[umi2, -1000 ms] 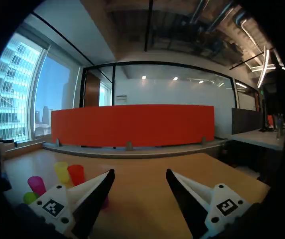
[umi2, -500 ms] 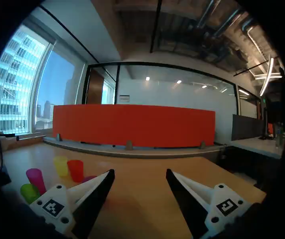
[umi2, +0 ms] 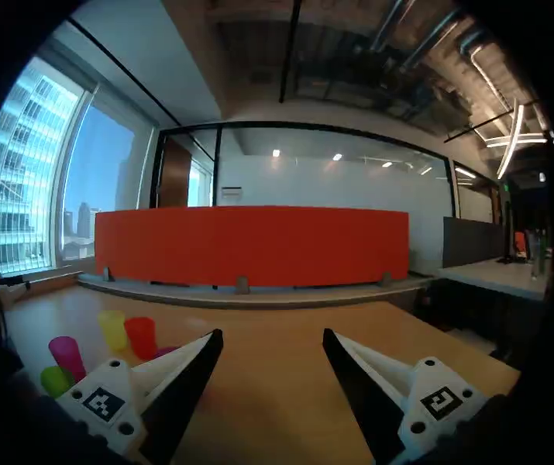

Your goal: Pour water

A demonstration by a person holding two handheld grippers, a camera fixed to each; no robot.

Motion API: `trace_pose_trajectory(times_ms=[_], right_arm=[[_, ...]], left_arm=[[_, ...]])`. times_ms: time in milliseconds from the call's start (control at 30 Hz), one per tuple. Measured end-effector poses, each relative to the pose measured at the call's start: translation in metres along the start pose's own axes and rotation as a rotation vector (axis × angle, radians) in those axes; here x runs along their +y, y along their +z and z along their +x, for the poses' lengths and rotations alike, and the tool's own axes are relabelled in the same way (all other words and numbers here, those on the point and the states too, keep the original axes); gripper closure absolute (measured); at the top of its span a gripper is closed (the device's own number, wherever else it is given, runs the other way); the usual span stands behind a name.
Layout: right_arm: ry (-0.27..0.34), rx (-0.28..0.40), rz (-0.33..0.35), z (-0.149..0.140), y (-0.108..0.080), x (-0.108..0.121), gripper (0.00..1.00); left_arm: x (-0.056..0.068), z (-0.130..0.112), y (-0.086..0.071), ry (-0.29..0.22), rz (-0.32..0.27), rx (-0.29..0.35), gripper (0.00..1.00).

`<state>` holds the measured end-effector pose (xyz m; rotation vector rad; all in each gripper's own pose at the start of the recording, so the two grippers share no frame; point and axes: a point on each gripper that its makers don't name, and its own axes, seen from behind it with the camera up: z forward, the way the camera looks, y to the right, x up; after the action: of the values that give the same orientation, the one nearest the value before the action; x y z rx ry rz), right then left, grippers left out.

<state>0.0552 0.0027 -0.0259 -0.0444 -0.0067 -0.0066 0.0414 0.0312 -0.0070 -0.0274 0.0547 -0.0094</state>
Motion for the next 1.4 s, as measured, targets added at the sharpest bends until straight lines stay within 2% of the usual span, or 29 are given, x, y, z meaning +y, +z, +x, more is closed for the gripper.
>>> trace_pose_trajectory(times_ms=[300,733,1200,1400], right_arm=[[0.004,-0.011,0.000,-0.003,0.000,-0.003,0.00],[-0.019,0.004,-0.006,0.010,0.000,-0.006,0.00],[-0.018,0.005,-0.007,0.009,0.004,-0.007,0.00],[-0.017,0.006,-0.012,0.009,0.002,-0.004,0.00]], left_arm=[[-0.008,-0.010,-0.001,0.010,0.002,0.003,0.06],[-0.023,-0.029,0.000,0.006,0.027,-0.016,0.06],[-0.033,-0.035,0.000,0.008,0.036,-0.027,0.06],[-0.032,-0.041,0.001,0.008,0.030,-0.044,0.06]])
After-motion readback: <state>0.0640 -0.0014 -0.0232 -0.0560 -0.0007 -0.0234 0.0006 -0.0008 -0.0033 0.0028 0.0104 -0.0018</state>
